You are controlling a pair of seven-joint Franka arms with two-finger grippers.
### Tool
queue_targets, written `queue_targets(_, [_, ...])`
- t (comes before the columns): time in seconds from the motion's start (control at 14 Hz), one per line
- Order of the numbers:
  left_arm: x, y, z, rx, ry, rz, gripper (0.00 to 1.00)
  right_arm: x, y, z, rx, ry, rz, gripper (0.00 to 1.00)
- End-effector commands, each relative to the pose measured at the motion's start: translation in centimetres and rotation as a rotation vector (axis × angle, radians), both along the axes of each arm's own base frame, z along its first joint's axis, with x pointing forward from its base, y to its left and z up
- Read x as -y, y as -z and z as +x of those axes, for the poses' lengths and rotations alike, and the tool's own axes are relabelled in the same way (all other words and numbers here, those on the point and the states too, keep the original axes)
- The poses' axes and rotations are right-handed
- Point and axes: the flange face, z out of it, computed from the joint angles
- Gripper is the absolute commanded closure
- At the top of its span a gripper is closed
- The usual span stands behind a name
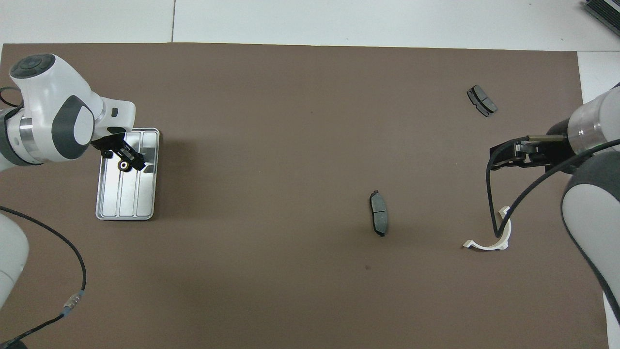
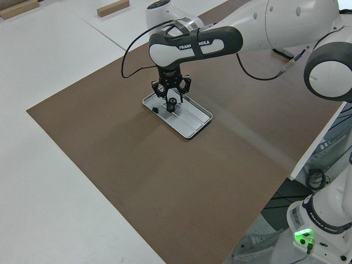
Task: Place bearing gear from tray to pile
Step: 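Lower the left gripper and grasp a black bearing in the tray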
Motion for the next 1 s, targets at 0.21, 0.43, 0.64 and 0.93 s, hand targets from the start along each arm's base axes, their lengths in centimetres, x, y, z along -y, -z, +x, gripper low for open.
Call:
queue_targets(0.21, [-0.1,0.7,-1.3,-0.027,0.017,0.007,0.64,0.2,-0.3,-0.4,0.005,0.02,0.014,0.0])
queue_targets(0.43, [-0.1,0.7,-1.3,-0.027,0.011,0.008,0.74,0.2,-0.3,-0.3,0.009,0.022,0.015,0.0])
queue_targets(0.64, [-0.7,0.3,-1.1,-0.018,-0.003,0.007,0.84,0.2,-0.3,-0.3,0.009,0.017,0.015,0.0])
queue_targets(0.93, [-0.1,-2.8,0.6,0.049,-0.104,-0.003,0.86,0.3,-0.2,-0.2,0.009,0.017,0.015,0.0])
